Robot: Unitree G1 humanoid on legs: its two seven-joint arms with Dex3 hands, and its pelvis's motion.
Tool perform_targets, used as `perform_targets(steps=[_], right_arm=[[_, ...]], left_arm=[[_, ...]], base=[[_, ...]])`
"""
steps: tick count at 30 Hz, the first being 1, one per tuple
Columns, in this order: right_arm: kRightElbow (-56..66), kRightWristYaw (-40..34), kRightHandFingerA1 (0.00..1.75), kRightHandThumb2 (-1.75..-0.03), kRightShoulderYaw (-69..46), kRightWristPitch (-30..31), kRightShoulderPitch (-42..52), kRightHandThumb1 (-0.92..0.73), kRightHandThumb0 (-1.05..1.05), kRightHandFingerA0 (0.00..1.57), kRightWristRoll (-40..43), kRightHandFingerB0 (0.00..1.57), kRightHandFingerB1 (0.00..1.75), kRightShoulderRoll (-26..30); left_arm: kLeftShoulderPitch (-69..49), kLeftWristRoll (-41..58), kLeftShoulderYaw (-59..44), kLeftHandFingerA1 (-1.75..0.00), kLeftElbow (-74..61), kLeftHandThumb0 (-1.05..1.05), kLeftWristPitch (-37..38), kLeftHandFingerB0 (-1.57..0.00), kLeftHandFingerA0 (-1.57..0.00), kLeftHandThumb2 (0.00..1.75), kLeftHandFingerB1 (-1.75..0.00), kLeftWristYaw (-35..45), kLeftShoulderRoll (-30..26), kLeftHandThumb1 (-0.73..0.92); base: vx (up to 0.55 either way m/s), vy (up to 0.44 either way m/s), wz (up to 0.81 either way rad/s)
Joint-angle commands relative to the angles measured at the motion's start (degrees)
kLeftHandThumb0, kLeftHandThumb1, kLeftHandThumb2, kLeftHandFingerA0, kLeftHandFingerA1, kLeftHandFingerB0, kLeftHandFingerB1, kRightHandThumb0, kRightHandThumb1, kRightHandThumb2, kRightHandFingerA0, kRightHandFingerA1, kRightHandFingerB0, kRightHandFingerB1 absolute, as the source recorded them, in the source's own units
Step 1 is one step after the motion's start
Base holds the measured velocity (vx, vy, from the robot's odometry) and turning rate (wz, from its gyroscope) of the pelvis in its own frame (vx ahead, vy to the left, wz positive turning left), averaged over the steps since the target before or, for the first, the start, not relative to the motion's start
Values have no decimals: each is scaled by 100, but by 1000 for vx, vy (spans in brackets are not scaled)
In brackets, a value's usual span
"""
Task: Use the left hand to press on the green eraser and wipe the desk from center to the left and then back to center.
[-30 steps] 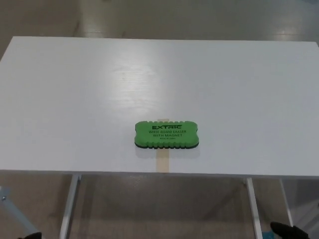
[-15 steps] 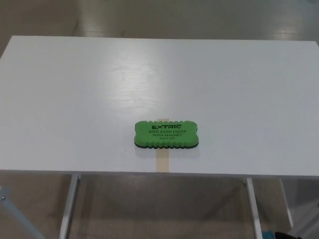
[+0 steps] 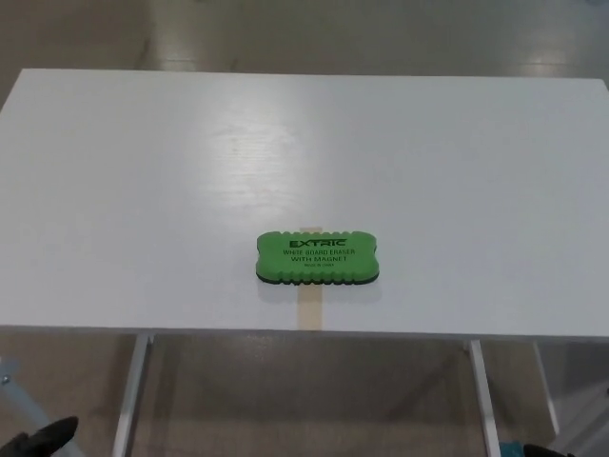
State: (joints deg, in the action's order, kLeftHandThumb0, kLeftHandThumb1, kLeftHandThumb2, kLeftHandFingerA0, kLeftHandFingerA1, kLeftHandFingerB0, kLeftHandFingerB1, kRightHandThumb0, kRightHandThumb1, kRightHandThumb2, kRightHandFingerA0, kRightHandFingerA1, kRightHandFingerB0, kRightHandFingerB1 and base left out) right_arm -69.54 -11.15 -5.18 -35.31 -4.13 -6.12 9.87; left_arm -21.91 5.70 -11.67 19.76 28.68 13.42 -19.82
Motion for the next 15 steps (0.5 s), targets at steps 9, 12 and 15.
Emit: perform_targets(steps=[9,12,15], right_arm=[[-46,-163,47,-57,5,-196,16,-59,-31,70,-22,56,43,-52],[-57,-137,48,-57,-12,-229,17,-59,-31,70,-3,57,43,-44],[-51,-103,48,-57,-38,-251,20,-59,-30,71,34,58,43,-51]], left_arm=[[-1897,2791,259,-60,-4661,-17,-630,-49,-47,59,-42,2226,-1447,66],[-1900,3060,295,-64,-4937,-16,-731,-50,-47,59,-43,2409,-1616,66],[-1762,3220,318,-74,-5119,-15,-793,-53,-48,59,-47,2460,-1715,65]], base=[[0,0,0],[0,0,0],[0,0,0]])
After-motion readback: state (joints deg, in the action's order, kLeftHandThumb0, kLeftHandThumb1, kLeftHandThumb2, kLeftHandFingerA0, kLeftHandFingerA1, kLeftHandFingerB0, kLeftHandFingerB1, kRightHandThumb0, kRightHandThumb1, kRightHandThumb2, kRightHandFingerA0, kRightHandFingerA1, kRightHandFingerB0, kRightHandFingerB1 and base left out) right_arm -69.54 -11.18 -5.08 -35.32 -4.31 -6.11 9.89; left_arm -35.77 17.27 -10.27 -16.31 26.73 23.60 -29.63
